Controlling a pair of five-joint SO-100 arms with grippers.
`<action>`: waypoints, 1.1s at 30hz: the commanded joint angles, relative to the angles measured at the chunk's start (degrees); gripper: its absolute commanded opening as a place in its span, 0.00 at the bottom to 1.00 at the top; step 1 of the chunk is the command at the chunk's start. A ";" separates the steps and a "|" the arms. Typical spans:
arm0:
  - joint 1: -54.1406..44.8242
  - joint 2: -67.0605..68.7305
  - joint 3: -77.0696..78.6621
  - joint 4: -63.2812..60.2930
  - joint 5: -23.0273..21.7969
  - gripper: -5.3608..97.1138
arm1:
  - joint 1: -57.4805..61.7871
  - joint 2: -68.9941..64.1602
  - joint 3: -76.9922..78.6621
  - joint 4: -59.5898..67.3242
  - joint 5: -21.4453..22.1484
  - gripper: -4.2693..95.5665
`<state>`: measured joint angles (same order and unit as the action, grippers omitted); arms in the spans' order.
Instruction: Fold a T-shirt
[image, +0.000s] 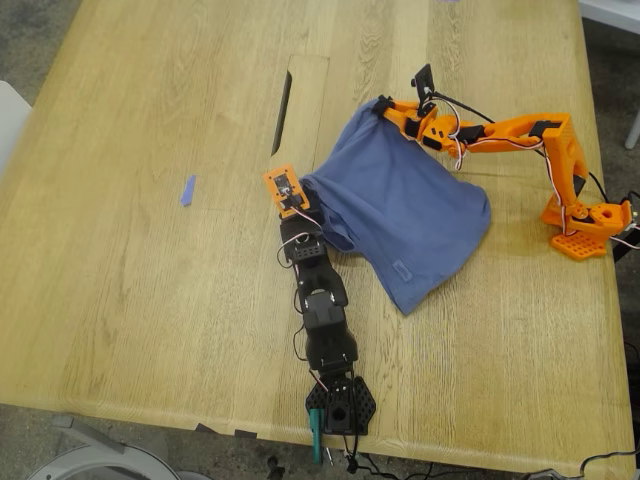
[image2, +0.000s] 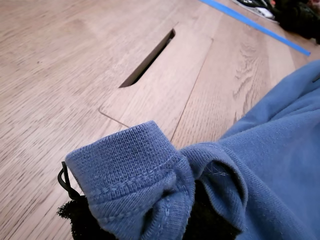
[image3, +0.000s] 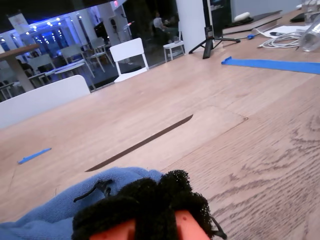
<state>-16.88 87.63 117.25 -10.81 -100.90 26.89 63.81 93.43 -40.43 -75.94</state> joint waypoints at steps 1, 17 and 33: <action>-5.36 1.76 -7.03 2.20 0.53 0.05 | 3.25 0.62 -5.19 0.70 0.09 0.04; -5.89 -3.08 -22.06 17.14 0.44 0.05 | 3.43 -0.35 -13.18 9.58 0.44 0.04; -4.57 -2.81 -30.67 33.31 0.35 0.05 | 3.78 1.93 -21.36 28.21 0.44 0.04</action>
<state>-17.93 81.91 93.08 20.04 -100.90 27.60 62.05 76.90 -14.24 -75.41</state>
